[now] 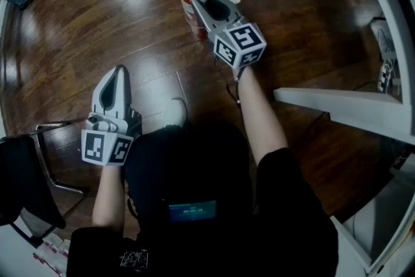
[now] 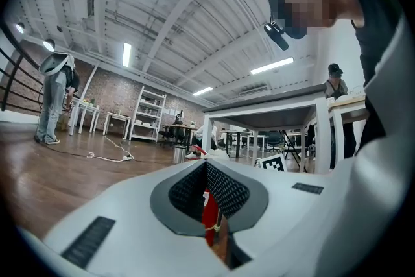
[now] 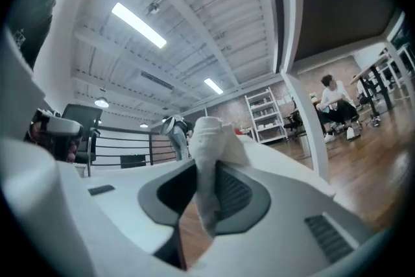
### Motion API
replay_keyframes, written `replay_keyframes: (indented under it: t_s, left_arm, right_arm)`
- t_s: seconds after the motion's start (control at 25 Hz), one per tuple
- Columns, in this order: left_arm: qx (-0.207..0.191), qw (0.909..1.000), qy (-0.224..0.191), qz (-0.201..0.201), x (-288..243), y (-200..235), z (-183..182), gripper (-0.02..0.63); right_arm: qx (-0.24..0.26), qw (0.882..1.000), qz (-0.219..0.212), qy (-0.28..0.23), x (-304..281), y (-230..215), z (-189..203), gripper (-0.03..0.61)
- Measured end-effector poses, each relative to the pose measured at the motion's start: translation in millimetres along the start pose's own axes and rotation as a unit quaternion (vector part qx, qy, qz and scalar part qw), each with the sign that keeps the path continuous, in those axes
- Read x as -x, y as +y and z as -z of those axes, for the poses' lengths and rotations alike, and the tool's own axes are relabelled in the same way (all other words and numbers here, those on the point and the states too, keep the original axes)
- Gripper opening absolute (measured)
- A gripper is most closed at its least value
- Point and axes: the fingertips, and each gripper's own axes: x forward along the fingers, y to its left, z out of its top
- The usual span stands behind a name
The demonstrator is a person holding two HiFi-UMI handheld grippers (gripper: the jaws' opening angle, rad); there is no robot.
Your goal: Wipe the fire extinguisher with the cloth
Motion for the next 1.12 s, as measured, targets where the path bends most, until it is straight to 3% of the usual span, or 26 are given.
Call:
replay_keyframes:
  t_s: [0.32, 0.6, 0.76, 0.96, 1.12]
  left_arm:
    - [0.003, 0.9999, 0.000, -0.012, 4, 15, -1, 0.002]
    - [0.007, 0.9999, 0.005, -0.013, 4, 21, 1, 0.002]
    - [0.007, 0.9999, 0.006, -0.013, 3, 23, 3, 0.002]
    - [0.013, 0.9998, 0.001, -0.014, 1, 26, 2, 0.002]
    - [0.011, 0.9999, -0.003, -0.012, 2, 19, 0, 0.002]
  right_arm:
    - [0.007, 0.993, -0.033, 0.112, -42, 26, 85, 0.091]
    - [-0.055, 0.976, 0.003, 0.208, -49, 2, 182, 0.091]
    - [-0.079, 0.961, 0.018, 0.265, -38, -10, 227, 0.091]
    - [-0.111, 0.956, 0.031, 0.269, -18, -25, 236, 0.091]
    - [-0.095, 0.970, 0.003, 0.222, -15, -18, 199, 0.091]
